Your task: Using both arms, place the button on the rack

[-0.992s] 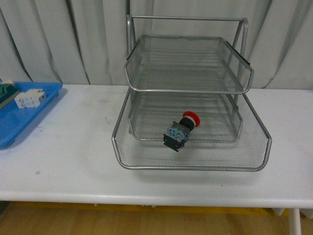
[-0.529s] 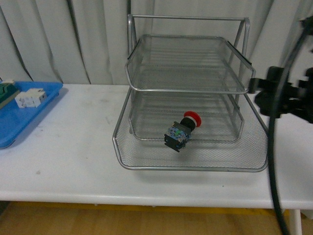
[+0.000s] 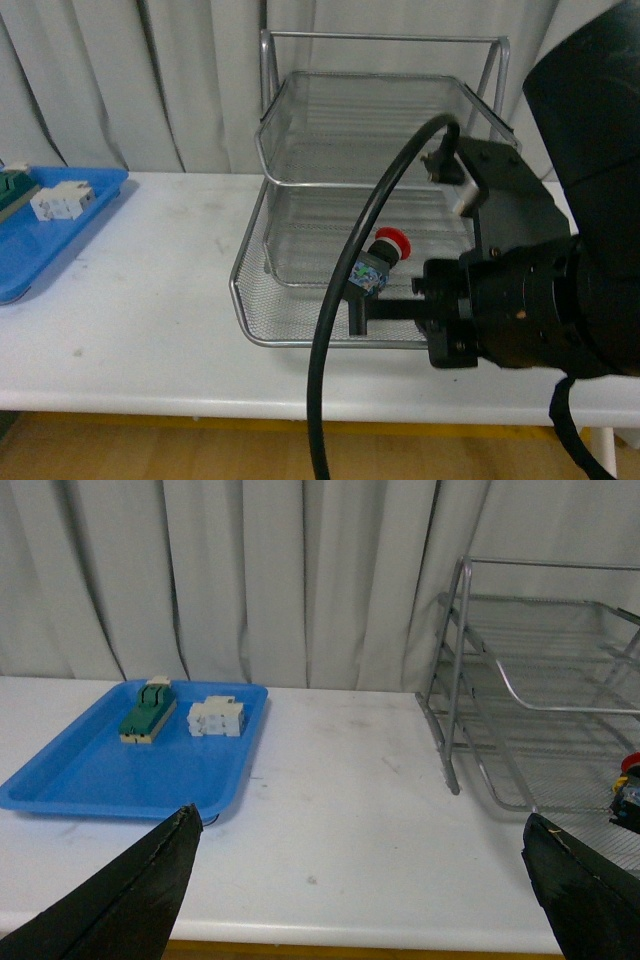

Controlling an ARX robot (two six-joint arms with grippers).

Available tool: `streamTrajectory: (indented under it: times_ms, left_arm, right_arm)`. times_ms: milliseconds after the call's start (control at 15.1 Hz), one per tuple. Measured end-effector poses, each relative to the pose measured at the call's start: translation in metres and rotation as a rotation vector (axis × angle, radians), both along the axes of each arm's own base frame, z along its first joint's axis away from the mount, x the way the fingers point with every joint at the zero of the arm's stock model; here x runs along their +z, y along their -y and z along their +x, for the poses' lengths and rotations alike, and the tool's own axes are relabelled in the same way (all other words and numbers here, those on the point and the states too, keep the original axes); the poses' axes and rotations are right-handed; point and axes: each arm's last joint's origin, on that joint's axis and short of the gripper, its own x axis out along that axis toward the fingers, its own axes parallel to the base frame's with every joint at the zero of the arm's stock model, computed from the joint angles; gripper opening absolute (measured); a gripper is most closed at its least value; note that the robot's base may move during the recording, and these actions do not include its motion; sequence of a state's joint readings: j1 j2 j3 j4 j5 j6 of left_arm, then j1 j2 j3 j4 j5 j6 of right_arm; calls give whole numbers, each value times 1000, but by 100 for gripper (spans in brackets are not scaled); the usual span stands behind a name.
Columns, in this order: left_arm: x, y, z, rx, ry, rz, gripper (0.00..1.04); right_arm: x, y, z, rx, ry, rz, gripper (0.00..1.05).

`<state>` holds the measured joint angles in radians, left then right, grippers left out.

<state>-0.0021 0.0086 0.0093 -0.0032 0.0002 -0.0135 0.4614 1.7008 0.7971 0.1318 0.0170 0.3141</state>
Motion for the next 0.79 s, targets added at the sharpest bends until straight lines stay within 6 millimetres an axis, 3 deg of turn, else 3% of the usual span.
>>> streamTrajectory:
  times_ms: [463,794]
  left_arm:
    - [0,0,0,0,0,0,98]
    - [0,0,0,0,0,0,98]
  right_arm:
    - [-42,-9,-10,15,-103,-87,2]
    - [-38,-12,13,-47,-64,-111,2]
